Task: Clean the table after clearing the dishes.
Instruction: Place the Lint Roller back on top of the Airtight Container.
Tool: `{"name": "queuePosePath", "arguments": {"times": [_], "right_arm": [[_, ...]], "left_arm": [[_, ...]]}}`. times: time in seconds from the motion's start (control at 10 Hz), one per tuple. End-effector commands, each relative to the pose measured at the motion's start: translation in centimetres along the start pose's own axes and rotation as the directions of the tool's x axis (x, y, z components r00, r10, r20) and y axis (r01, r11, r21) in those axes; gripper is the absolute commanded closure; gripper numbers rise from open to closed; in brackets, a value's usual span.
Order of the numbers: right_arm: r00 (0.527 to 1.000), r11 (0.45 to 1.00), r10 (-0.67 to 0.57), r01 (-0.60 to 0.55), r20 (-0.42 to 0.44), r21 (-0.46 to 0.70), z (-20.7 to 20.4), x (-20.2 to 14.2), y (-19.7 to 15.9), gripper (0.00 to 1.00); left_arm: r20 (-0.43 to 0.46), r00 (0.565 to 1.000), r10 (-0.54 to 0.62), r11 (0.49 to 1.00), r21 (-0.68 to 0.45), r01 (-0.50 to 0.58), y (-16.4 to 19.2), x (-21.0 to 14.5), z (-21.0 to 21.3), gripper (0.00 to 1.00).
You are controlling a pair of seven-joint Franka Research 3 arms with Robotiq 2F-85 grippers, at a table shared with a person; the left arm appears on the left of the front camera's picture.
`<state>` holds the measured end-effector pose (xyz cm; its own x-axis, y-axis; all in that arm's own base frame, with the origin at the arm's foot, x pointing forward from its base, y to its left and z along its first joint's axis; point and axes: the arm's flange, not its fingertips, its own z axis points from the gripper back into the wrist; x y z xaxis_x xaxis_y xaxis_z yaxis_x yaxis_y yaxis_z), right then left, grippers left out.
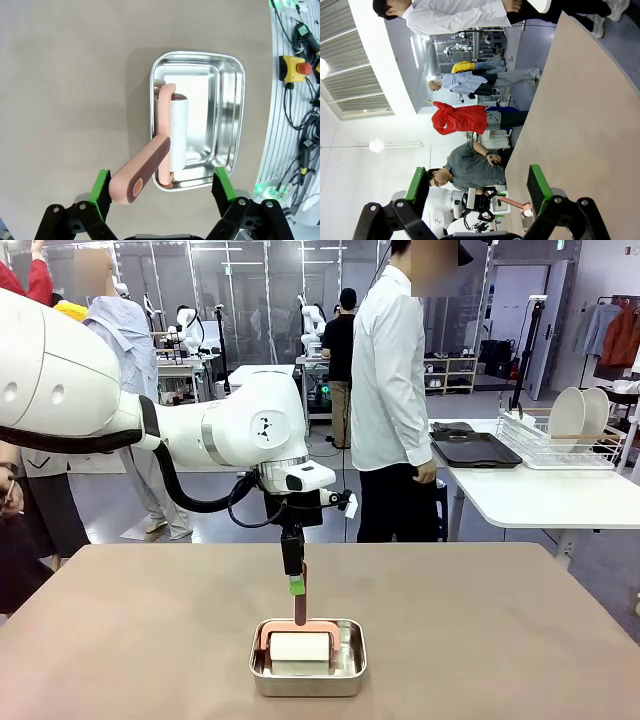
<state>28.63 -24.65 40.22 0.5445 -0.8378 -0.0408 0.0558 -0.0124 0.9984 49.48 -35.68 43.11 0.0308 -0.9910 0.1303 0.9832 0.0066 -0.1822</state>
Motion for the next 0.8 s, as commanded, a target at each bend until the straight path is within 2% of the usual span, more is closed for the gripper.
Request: {"name": "queuePosePath", "arguments": {"times": [0.0,0.1,0.2,0.4,0.5,0.7], "right_arm": [[1.000,1.000,0.012,-0.012,-0.008,-0.004,0.4,-0.2,0.3,0.00],[1.000,1.000,0.012,-0.012,-0.008,-0.004,0.4,-0.2,0.3,0.00],[1.000,1.000,0.012,-0.012,-0.008,-0.004,0.4,-0.2,0.3,0.00],[1.000,1.000,0.012,-0.012,-0.008,-0.004,0.4,-0.2,0.3,0.00],[1.000,1.000,0.012,-0.012,-0.008,-0.004,0.4,-0.2,0.3,0.00],[1.000,1.000,0.012,-0.012,-0.008,-0.004,0.4,-0.2,0.3,0.00]], "left_arm": [[0.000,1.000,0.000,1.000,0.000,0.000,0.0,0.0,0.0,0.00],[0.129,0.983,0.131,0.990,-0.059,-0.125,1.4,-2.7,2.6,0.00],[0.257,0.926,0.278,0.957,-0.155,-0.244,2.4,-5.6,5.0,0.00],[0.350,0.805,0.479,0.876,-0.237,-0.419,2.3,-11.6,8.1,0.00],[0.413,0.721,0.557,0.831,-0.288,-0.477,1.2,-15.0,8.7,0.00],[0.523,0.547,0.654,0.757,-0.449,-0.476,-1.0,-21.3,9.1,0.00]]}}
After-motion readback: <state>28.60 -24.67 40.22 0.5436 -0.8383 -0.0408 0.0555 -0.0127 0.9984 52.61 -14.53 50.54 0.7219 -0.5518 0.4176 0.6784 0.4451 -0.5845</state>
